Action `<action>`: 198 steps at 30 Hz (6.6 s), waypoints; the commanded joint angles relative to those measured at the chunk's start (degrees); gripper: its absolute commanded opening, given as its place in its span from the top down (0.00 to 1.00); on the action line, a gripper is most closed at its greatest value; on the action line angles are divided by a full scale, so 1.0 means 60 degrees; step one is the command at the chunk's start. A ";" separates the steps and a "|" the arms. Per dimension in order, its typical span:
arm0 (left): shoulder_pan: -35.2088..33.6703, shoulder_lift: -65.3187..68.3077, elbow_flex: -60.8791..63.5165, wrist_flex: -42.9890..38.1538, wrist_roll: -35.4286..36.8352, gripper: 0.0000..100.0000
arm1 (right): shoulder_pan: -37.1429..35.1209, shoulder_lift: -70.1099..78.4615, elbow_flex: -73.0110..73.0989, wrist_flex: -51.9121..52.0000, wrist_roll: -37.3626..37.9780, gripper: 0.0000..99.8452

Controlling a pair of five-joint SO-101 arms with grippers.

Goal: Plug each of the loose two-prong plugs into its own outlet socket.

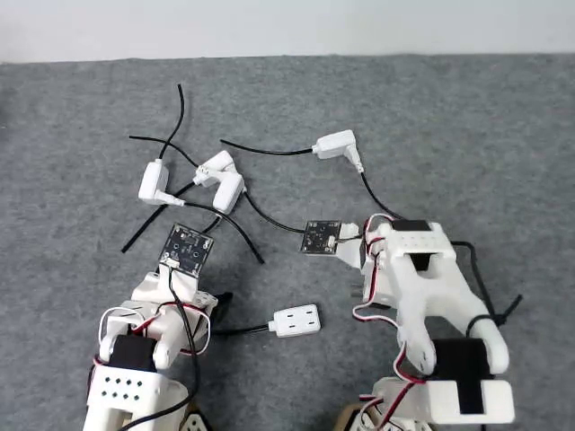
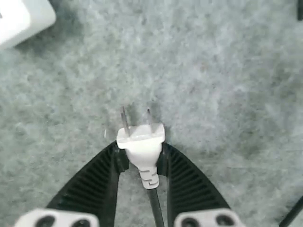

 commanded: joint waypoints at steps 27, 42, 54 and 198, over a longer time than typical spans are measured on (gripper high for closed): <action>0.0059 -0.0088 -0.0037 -0.0278 0.0103 0.72 | -0.0125 -0.0198 -0.0689 0.1106 0.1289 0.83; 0.0059 -0.0088 -0.0037 -0.0278 0.0103 0.72 | -0.0476 -0.0227 -0.0835 0.1077 0.1231 0.83; 0.0059 -0.0088 -0.0037 -0.0278 0.0103 0.72 | -0.0637 -0.0212 -0.0835 0.1033 0.1231 0.83; 0.4923 -0.0103 0.0696 -0.4440 0.5568 0.72 | -0.3963 -0.8242 0.0425 0.3568 -0.5656 0.99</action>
